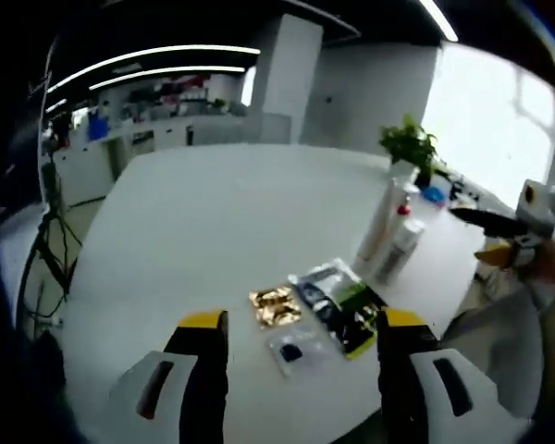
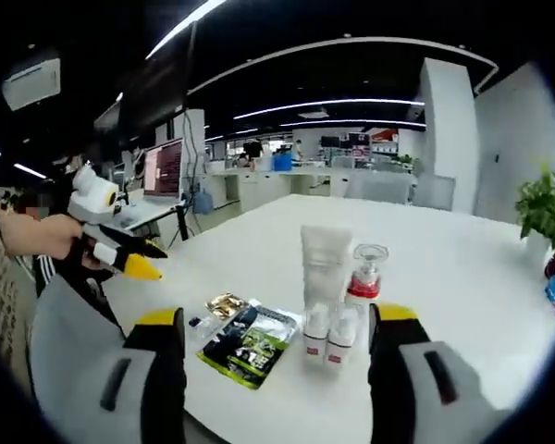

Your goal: Arrange the skincare products in the storage area until every visible bottle or jar stands upright without overlapping.

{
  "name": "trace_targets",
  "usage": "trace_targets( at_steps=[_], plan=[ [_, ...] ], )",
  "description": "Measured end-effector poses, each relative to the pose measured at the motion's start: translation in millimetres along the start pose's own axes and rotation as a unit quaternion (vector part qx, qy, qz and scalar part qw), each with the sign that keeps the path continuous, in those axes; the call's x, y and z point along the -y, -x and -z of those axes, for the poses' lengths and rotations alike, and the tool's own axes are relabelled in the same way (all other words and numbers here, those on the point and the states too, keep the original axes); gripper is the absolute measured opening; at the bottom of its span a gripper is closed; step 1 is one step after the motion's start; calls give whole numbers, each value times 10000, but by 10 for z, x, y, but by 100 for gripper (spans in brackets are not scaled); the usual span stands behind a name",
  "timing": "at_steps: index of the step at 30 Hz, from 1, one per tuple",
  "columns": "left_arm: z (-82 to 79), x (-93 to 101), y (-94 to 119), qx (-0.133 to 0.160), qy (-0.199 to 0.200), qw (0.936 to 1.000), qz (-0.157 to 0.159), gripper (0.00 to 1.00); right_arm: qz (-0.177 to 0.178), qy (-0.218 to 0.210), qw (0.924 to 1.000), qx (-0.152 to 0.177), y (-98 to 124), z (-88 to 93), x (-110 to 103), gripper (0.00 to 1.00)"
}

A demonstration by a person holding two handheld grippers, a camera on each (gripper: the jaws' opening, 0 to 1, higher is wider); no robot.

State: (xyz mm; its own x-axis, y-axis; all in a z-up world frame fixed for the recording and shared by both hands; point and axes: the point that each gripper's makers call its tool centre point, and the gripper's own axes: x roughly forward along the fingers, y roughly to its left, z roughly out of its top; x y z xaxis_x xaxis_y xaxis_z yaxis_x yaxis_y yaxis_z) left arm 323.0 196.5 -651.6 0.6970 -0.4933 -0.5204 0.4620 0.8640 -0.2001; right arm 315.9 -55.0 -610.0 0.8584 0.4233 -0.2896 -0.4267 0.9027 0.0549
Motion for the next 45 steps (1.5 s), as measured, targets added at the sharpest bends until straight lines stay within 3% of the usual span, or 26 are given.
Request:
trace_targets(
  at_steps=[3, 7, 12, 15, 19, 45],
  plan=[
    [61, 3, 107, 45, 32, 9999, -141, 70, 352, -214, 9991, 34, 118, 32, 170, 89],
    [91, -18, 181, 156, 97, 9994, -302, 79, 469, -445, 9979, 14, 188, 131, 228, 93],
    [127, 27, 211, 323, 91, 9988, -351, 87, 507, -460, 9974, -229, 214, 329, 204, 93],
    [187, 68, 219, 349, 84, 9989, -308, 91, 510, -516, 9974, -35, 209, 246, 211, 93],
    [124, 82, 215, 462, -62, 9986, -265, 94, 507, -480, 9975, -147, 211, 298, 210, 92],
    [202, 58, 200, 388, -137, 9988, -283, 95, 456, -364, 9980, -257, 198, 338, 176, 90]
  ],
)
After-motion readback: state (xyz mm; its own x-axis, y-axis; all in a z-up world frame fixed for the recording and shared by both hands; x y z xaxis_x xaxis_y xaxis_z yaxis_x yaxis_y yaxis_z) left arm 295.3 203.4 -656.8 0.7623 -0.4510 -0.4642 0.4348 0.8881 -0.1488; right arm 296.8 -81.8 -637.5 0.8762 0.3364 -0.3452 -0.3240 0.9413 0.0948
